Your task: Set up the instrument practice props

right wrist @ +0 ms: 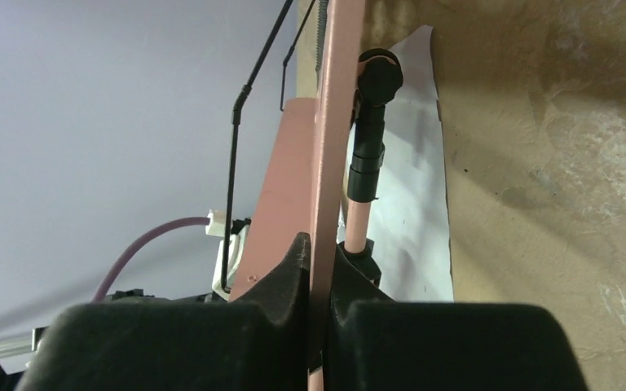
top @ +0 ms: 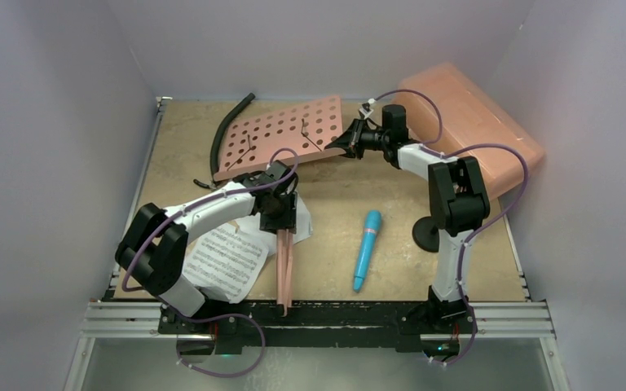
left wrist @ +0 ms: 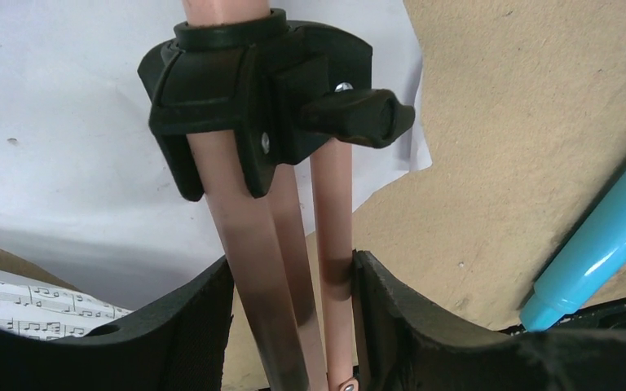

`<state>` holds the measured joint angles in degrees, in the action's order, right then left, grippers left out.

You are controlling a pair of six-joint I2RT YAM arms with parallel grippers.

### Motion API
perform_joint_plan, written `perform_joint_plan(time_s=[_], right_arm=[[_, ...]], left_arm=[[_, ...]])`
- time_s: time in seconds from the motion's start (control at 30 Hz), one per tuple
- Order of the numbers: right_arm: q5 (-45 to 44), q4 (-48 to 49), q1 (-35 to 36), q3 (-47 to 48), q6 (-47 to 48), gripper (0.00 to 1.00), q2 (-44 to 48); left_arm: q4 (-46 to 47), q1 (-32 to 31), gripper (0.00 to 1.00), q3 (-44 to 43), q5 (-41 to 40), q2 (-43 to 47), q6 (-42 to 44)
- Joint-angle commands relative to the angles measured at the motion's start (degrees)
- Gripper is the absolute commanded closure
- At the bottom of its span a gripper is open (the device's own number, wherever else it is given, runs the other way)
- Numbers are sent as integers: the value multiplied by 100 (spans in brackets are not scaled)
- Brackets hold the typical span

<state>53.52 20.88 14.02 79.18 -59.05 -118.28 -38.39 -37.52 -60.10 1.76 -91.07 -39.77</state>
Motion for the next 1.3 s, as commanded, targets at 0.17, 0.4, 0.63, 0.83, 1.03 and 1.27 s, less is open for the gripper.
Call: perform_joint_plan(time_s=[0.17,0.4,0.63,0.83,1.03,1.27], right_arm=[[333,-602,216,563,820,100,520],[23,-993,206,889,1089,100,1181],[-376,-1234,198,1043,1020,100,1724],[-581,-1392,200,1232,963,100,1940],[-584,-1408,202,1415,861,100,2069],[-550,-1374,199,1542,667,100,2184]], left_arm=[[1166,-42,84,-233,287,705,-44],[1386,-34,44,-37,158,927,-360],[1215,-19,32,101,-153,1160,-548],[765,-18,33,82,-569,1300,-405],[712,-19,39,243,-524,1281,-297],[855,-14,47,494,-204,1179,-336]])
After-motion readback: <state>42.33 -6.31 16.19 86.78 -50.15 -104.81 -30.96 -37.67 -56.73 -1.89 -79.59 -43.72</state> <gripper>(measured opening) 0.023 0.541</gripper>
